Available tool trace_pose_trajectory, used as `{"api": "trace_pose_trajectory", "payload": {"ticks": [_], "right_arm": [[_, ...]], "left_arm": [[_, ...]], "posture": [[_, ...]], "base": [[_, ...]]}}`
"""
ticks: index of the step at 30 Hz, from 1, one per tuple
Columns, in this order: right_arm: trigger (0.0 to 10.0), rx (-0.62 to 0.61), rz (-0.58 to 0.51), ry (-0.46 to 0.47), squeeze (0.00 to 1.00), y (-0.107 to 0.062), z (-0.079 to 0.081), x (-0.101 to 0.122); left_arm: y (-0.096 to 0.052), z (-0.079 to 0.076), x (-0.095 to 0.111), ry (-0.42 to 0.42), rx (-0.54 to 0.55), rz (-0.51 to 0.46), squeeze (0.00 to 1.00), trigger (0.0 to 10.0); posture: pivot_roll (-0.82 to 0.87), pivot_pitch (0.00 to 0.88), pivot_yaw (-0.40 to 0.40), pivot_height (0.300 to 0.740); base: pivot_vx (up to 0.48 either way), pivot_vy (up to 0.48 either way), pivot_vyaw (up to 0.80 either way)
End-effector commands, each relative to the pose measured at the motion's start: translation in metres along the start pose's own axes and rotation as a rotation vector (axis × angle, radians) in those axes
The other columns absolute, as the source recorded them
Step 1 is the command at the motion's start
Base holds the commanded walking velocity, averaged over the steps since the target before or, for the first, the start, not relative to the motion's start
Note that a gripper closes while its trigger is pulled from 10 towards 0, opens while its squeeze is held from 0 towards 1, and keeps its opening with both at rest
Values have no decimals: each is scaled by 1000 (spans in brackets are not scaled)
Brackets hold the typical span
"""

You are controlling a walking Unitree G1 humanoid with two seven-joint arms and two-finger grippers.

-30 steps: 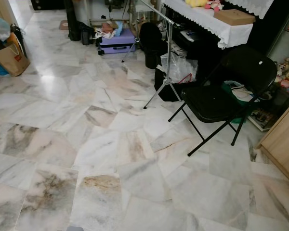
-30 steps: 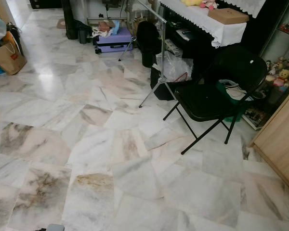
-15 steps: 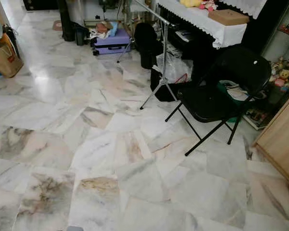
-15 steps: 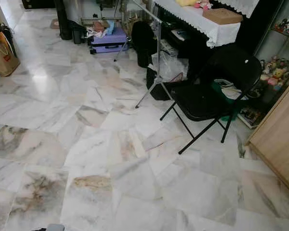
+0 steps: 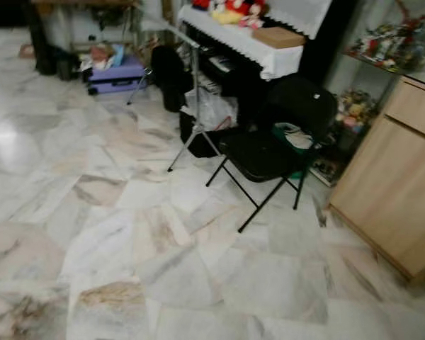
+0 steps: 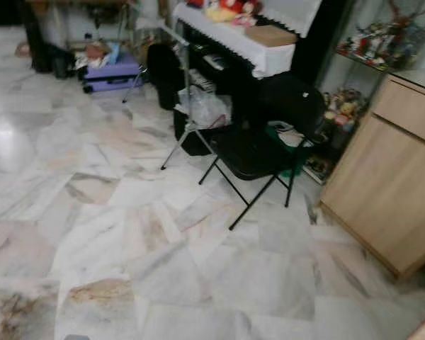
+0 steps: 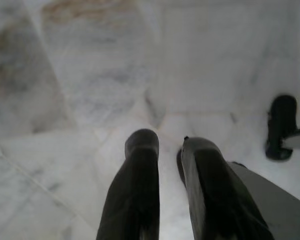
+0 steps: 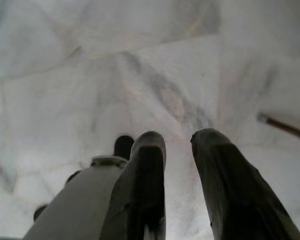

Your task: Setting the table

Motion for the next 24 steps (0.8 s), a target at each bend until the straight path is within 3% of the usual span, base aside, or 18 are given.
{"api": "trace_pose_trajectory", "payload": {"ticks": [1,20,24], "right_arm": [[10000,104,32,14,0,4,24,11],[10000,87,65,-5,0,2,16,-1],[10000,84,66,-6,0,2,15,-3]], "left_arm": [[4,-24,12,19,-111,24,0,10000],[2,-29,6,59,-144,28,0,10000],[2,-36,7,117,-173,20,0,10000]], "posture": [[113,133,-69,740],[100,119,-63,740],[100,113,-61,740]], "base": [[0,0,-775],[0,0,-775],[0,0,-775]]}}
Point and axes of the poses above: a point about 5 cm out from each wrist's last joint towards the gripper, its own y axis pointing out of the wrist towards the gripper, its own x axis along the axis of the wrist's last joint, z = x × y, the point moved 5 cm from there along y, pointing out of the wrist towards the gripper, and after that the axes turned 10 degrees about y, right-handed, at the moved point
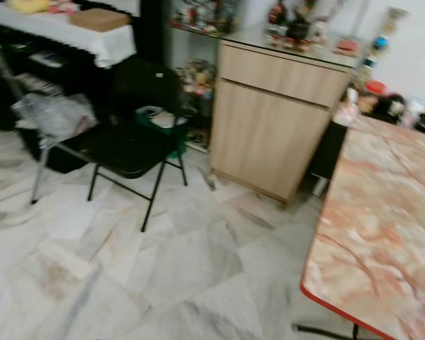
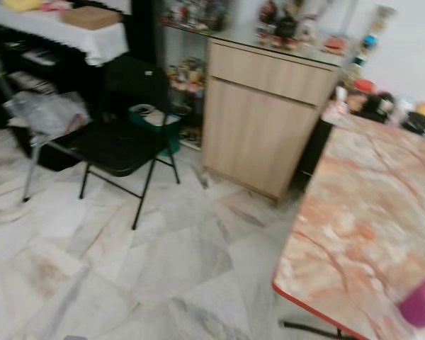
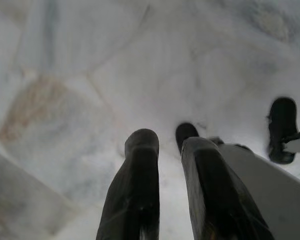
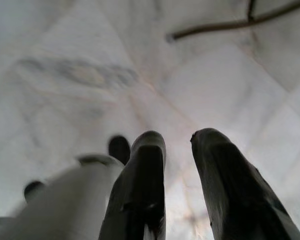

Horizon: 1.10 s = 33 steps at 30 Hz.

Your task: Setting the table

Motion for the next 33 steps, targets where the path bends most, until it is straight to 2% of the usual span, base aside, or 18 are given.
{"api": "trace_pose_trajectory", "payload": {"ticks": [1,25,33], "right_arm": [[10000,98,45,-8,0,3,21,5],[10000,109,32,-21,0,4,23,10],[10000,100,19,-4,0,4,24,14]], "left_arm": [[2,-40,8,123,-182,18,0,10000],[3,-46,10,120,-197,15,0,10000],[3,-47,10,154,-204,16,0,10000]], "posture": [[100,113,-61,740],[93,128,-72,740],[80,134,-65,740]], "base": [[0,0,-775],[0,0,-765],[0,-60,0]]}}
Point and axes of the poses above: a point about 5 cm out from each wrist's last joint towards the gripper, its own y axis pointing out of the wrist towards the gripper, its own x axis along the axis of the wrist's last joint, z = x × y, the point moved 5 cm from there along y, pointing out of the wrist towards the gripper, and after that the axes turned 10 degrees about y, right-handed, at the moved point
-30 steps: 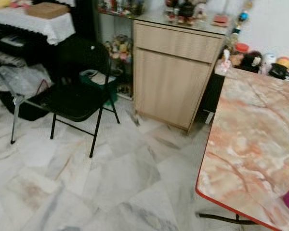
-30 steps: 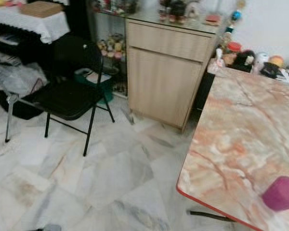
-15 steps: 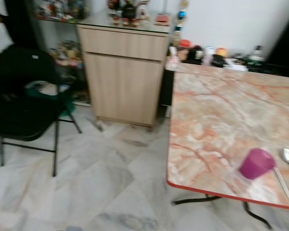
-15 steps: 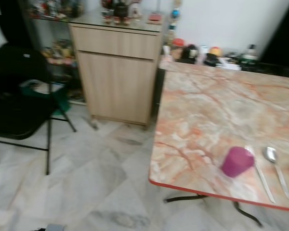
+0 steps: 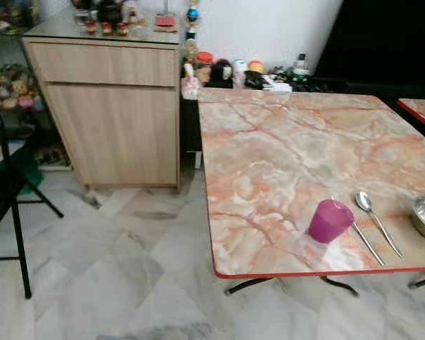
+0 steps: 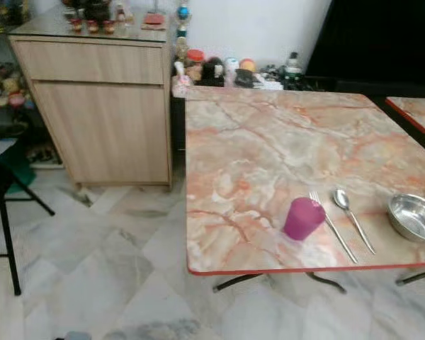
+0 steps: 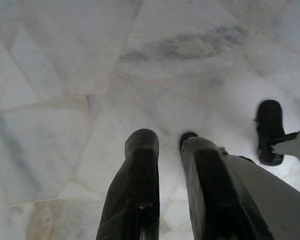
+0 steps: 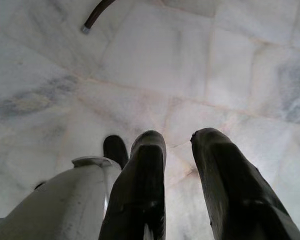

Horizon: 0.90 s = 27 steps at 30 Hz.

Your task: Setting the table

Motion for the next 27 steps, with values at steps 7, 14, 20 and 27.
{"api": "trace_pose_trajectory", "payload": {"ticks": [7,14,20,27], "right_arm": [[10000,85,30,-3,0,4,21,11],[10000,92,37,-14,0,4,23,9],[10000,100,38,-16,0,4,26,9],[10000,106,40,-25,0,4,28,8]], "left_arm": [[3,-42,11,152,-190,20,0,10000],[3,-41,11,157,-186,18,0,10000],[3,-41,11,158,-187,19,0,10000],[3,-40,11,162,-187,18,0,10000]], "posture": [[81,139,-61,740],[87,136,-60,740],[88,135,-59,740],[90,124,-56,740]], "base": [[0,-480,0],[0,-480,0],[0,-480,-474],[0,-480,-444]]}}
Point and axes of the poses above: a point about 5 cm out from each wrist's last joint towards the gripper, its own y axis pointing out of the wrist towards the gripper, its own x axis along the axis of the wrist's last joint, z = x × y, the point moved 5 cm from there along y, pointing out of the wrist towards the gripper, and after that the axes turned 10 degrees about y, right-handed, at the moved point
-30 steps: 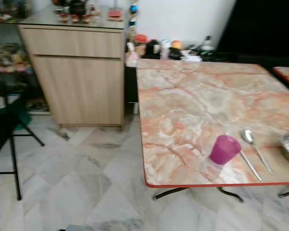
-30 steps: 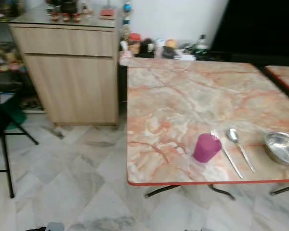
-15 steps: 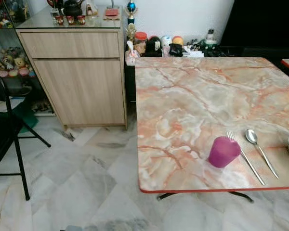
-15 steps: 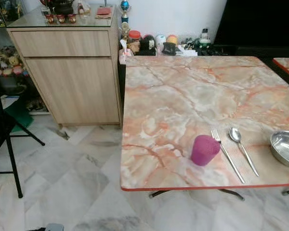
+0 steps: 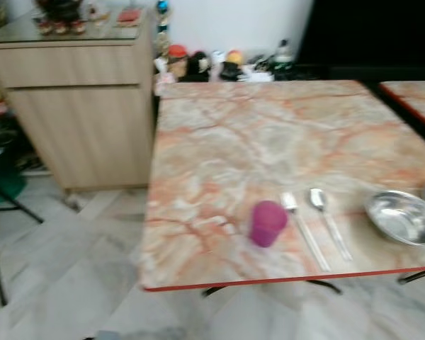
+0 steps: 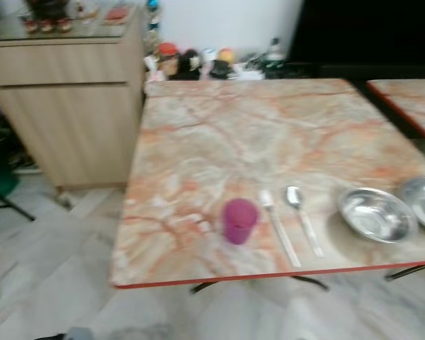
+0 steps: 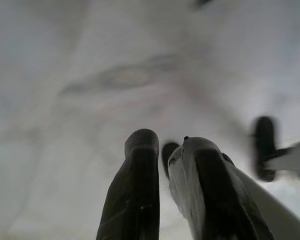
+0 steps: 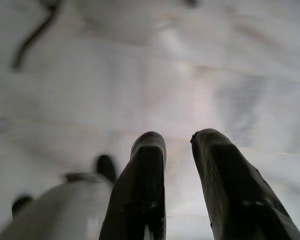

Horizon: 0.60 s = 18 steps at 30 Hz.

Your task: Setting the table

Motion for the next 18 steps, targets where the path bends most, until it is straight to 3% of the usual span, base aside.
{"api": "trace_pose_trajectory", "payload": {"ticks": [1,18], "right_arm": [[10000,125,67,-15,0,2,37,-3],[10000,142,62,-48,0,2,40,-2]], "left_arm": [[1,-29,-2,164,-165,52,0,10000],[1,-30,-1,172,-171,52,0,10000]], "posture": [[90,123,-55,740],[91,120,-54,740]], "base": [[0,-480,0],[0,-480,0]]}}
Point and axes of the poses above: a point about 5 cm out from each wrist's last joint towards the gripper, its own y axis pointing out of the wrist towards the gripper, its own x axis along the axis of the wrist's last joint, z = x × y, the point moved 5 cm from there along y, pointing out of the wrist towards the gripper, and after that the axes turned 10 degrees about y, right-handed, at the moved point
